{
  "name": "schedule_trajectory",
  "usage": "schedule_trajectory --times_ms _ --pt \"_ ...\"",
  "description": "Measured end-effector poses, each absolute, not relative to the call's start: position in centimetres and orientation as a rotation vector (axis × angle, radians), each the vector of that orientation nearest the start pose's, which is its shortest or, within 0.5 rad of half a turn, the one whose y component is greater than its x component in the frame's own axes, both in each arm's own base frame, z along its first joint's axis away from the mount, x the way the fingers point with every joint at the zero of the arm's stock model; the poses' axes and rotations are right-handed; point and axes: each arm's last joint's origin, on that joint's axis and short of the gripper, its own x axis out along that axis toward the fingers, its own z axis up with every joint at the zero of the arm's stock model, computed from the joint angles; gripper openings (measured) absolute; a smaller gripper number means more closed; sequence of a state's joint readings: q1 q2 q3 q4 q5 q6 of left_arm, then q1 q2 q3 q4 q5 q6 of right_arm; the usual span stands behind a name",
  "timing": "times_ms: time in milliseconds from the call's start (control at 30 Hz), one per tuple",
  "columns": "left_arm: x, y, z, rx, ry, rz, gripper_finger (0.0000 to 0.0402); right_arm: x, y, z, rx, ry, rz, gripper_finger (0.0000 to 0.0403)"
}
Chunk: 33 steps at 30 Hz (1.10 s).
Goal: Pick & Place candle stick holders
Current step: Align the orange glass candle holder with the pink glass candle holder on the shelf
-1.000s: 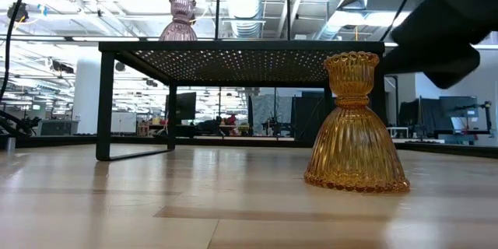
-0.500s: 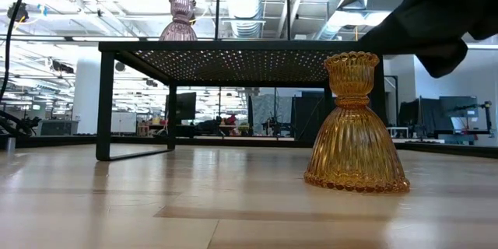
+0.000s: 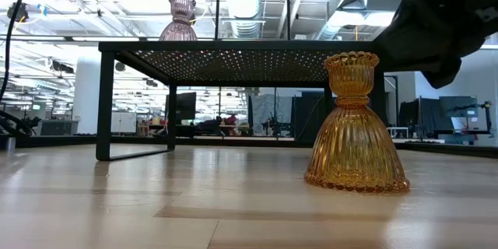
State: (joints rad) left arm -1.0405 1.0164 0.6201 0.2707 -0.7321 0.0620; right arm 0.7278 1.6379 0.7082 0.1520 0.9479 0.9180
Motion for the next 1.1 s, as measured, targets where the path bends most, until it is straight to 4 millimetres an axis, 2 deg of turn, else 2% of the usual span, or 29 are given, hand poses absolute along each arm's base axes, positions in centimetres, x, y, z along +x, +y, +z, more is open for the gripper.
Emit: schedule_trajectory --times_ms 300,533,733,867,1100 --pt "12.7 -17.9 27.8 0.159 0.07 -0.31 0.0005 23.7 16.9 14.5 0.304 0.364 -0.471 0.0" --pt "12.7 -17.9 27.8 0.143 0.073 -0.31 0.0005 23.2 16.2 13.9 0.326 0.389 -0.545 0.0" --pt "12.7 -17.9 27.8 0.115 0.077 -0.309 0.0005 23.1 16.4 13.9 0.34 0.409 -0.532 0.0" --pt "12.7 -17.9 27.8 0.115 0.077 -0.309 0.0005 23.1 18.1 14.8 0.36 0.44 -0.441 0.0" --pt "12.7 -17.9 27.7 0.115 0.078 -0.309 0.0005 22.3 22.2 17.3 0.267 0.479 -0.215 0.0"
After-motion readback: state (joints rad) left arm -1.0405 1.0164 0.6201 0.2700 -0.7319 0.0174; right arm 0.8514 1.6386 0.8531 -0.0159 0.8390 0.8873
